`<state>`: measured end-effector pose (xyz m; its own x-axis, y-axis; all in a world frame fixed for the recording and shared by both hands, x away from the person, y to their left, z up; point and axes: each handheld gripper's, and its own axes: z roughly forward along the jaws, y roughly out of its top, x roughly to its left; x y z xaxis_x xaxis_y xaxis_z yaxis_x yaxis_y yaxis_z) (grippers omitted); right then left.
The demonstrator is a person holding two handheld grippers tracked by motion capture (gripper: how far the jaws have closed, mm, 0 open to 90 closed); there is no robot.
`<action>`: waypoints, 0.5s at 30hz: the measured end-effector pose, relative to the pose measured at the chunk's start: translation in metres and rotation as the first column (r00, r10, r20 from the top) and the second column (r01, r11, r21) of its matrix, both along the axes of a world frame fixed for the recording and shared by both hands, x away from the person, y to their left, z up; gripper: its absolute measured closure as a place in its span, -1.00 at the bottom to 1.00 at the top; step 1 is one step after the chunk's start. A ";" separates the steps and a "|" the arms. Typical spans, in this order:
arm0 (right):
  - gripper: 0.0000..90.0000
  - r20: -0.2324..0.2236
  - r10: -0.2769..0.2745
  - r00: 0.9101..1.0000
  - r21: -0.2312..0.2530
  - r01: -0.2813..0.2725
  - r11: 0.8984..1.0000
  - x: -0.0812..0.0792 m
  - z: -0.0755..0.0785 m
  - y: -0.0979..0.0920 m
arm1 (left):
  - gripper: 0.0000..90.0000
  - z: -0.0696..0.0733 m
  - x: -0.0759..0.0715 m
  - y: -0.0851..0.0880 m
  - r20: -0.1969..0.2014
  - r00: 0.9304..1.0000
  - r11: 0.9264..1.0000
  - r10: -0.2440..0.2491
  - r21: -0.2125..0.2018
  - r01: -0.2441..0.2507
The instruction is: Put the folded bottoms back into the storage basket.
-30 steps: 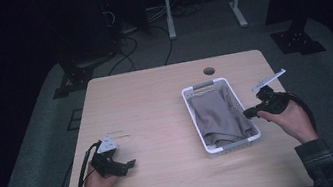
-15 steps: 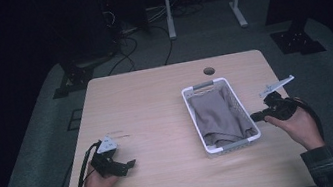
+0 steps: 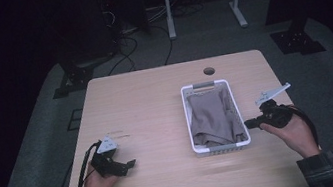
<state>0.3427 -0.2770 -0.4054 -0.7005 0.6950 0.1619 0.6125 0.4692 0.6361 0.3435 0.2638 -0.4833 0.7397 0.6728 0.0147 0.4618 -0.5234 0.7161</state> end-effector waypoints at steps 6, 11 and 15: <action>0.99 0.024 0.008 1.000 -0.022 -0.008 1.000 -0.002 -0.001 0.008 | -1.00 0.000 0.000 0.000 0.000 1.000 1.000 0.000 0.000 0.000; 0.72 0.067 -0.060 0.996 -0.023 0.061 0.998 -0.001 -0.006 0.001 | -1.00 0.000 0.000 0.000 0.000 1.000 1.000 0.000 0.000 0.000; 0.25 0.115 -0.117 0.986 -0.011 0.119 0.993 0.001 -0.013 -0.008 | -1.00 0.000 0.000 0.000 0.000 1.000 1.000 0.000 0.000 0.000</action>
